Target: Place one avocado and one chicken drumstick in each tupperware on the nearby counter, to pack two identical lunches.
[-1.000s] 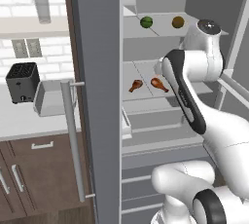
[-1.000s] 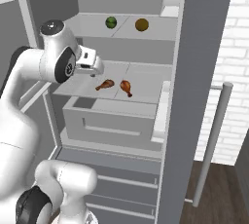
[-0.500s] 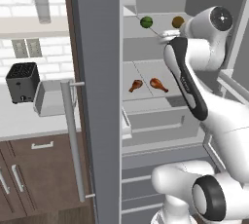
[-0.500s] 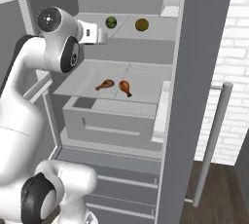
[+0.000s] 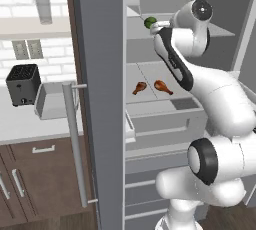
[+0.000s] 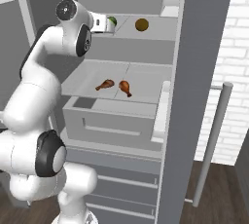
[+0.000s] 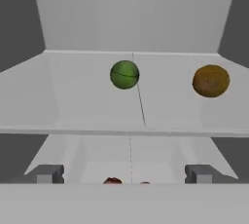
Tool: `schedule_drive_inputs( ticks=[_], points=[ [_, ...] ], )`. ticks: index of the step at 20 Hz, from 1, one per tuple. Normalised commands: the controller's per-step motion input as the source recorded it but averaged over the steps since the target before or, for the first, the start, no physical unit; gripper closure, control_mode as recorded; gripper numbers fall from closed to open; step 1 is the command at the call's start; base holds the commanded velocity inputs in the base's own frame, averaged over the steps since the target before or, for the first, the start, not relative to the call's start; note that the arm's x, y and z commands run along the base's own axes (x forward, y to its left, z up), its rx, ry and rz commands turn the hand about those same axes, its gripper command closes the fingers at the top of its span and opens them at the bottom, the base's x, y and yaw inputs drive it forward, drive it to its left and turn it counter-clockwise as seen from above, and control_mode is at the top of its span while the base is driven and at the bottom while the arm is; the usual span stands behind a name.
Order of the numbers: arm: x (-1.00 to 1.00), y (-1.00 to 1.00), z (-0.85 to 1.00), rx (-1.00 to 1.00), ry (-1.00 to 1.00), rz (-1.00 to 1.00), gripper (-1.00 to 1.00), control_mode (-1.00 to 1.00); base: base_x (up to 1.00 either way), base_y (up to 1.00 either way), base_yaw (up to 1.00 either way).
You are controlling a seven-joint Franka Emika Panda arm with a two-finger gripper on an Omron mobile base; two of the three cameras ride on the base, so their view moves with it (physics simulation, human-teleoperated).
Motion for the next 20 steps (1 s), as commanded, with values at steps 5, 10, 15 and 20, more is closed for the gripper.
schedule_drive_inputs(
  ticks=[5,10,15,20],
  points=[
    [0.85,0.02,0.15,0.0,0.22,0.01,-1.0,-1.0,0.0,0.0,0.0],
    [0.77,0.0,-0.06,0.0,0.15,0.0,-1.0,-1.0,0.0,0.0,0.0],
    [0.53,0.0,-0.05,0.0,-0.01,0.0,-1.0,-1.0,0.0,0.0,0.0],
    [0.51,0.0,-0.13,0.0,0.0,0.0,-1.0,-1.0,0.0,0.0,0.0]
  ],
)
